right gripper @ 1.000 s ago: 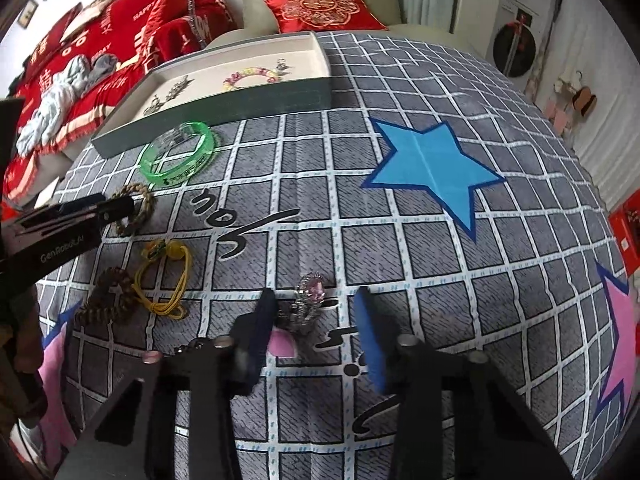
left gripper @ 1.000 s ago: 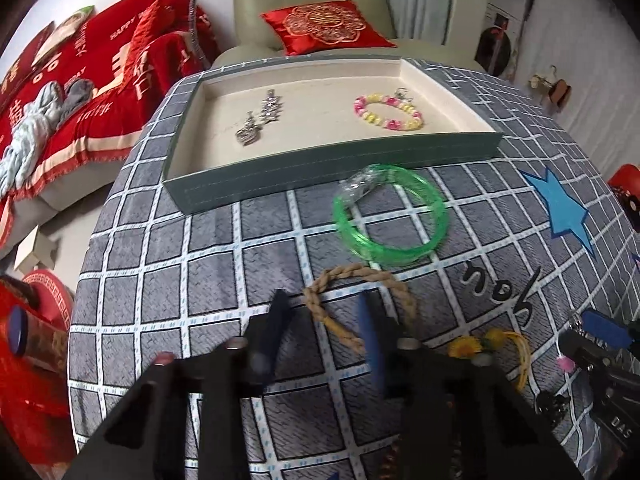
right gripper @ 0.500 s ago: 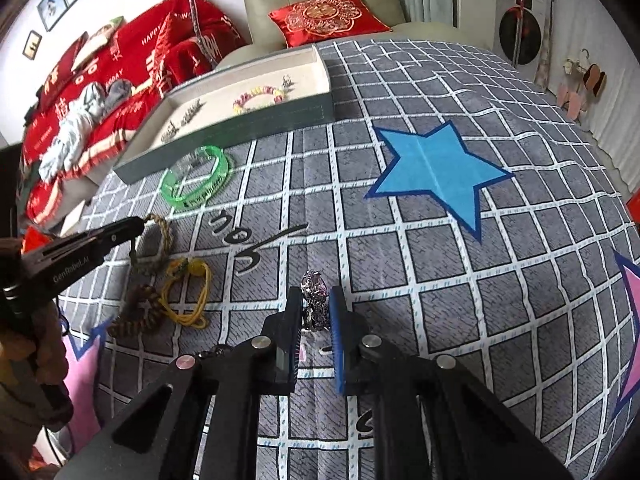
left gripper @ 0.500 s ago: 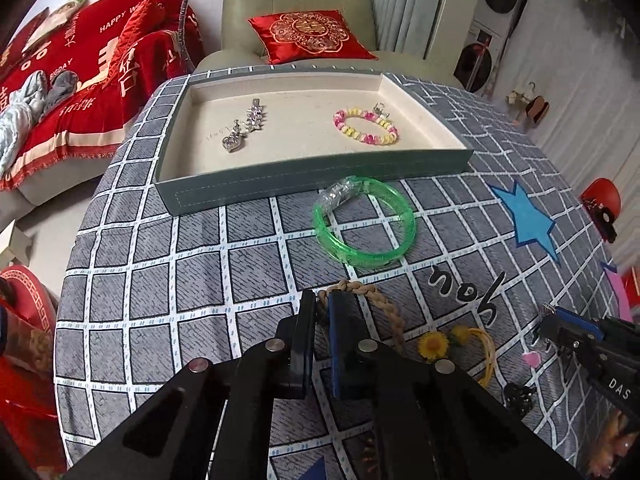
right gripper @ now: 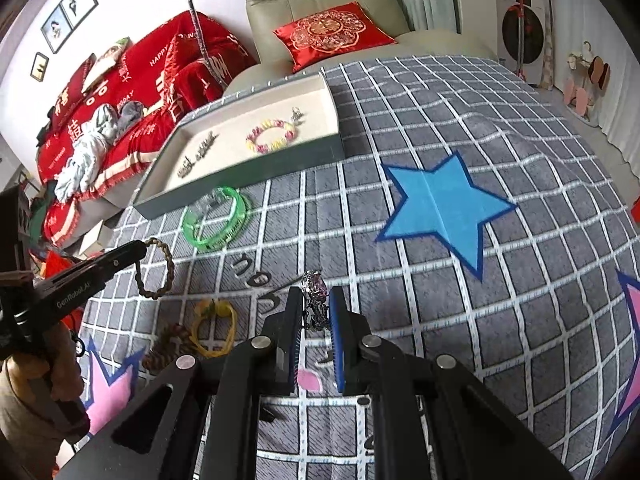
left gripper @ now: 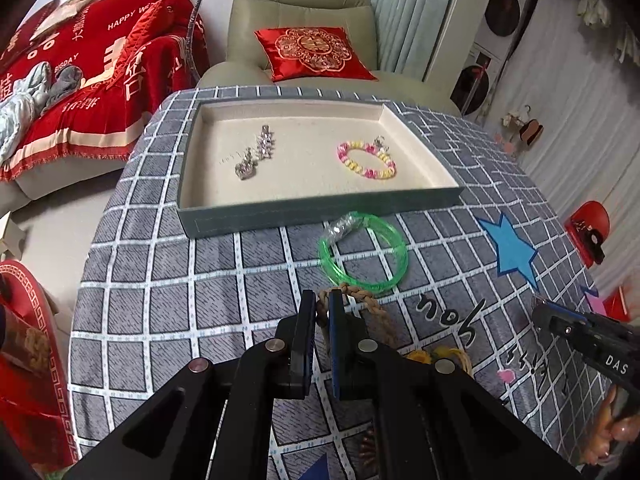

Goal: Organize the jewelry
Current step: 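Carry the braided bracelet with the left tool while the right tool carries the charm over the tray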

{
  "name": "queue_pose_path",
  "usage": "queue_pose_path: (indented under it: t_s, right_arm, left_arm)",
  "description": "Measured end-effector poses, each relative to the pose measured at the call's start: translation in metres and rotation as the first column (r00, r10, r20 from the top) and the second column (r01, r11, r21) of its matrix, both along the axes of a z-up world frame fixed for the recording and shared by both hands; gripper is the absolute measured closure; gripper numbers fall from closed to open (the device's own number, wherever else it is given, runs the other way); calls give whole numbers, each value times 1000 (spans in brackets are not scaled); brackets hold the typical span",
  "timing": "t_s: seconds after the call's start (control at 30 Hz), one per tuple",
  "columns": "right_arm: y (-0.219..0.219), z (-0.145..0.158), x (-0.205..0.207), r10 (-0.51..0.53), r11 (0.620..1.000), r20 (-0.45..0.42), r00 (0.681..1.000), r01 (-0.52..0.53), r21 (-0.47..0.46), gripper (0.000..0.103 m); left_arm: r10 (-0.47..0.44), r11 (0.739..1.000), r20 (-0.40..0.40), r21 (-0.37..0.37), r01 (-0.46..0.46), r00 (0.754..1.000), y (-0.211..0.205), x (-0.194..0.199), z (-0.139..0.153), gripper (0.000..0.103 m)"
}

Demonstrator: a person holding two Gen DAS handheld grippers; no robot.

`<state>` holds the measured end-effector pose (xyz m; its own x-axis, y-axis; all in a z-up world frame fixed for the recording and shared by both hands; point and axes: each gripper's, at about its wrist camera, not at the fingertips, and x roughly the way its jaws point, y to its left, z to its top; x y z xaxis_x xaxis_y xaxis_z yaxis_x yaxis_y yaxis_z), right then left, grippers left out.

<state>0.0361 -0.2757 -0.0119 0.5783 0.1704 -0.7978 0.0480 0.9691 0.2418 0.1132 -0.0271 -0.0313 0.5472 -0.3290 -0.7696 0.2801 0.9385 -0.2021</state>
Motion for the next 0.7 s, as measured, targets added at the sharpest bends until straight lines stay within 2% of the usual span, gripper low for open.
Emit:
queue_pose_path:
  t_s: [0.33,0.53,0.7]
  right_arm:
    - [4,32,38,53,998,54,997,-53,15,89]
    - [8,49,74,78,996,80,994,-80,29,89]
    - [13,53,114,96,993,71,993,-101,66,89]
  left_arm:
    - [28,999,53,-27,-26,998,12,26,29,80]
    - [37,999,94,-24,-35,995,13,52,48,80]
    - [31,999,98,-37,-27,995,12,81,58,80]
